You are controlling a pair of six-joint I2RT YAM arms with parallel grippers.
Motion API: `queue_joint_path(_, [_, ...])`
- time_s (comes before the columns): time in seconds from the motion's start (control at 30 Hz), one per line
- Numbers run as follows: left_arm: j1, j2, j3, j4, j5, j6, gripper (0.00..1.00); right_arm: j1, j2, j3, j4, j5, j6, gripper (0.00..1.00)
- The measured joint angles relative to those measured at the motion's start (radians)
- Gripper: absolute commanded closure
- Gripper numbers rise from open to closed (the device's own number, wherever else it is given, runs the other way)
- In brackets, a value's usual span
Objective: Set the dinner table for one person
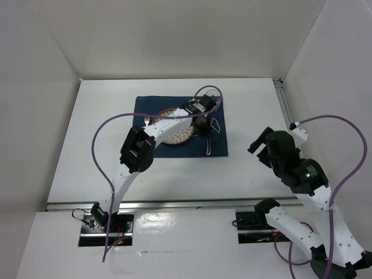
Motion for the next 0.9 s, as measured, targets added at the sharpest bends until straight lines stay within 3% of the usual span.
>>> queue_joint_path(0.9, [0.074, 0.164, 0.176, 0.017, 0.043, 0.093, 0.99, 0.0, 0.014, 0.0, -0.005, -0.018, 0.0, 0.09])
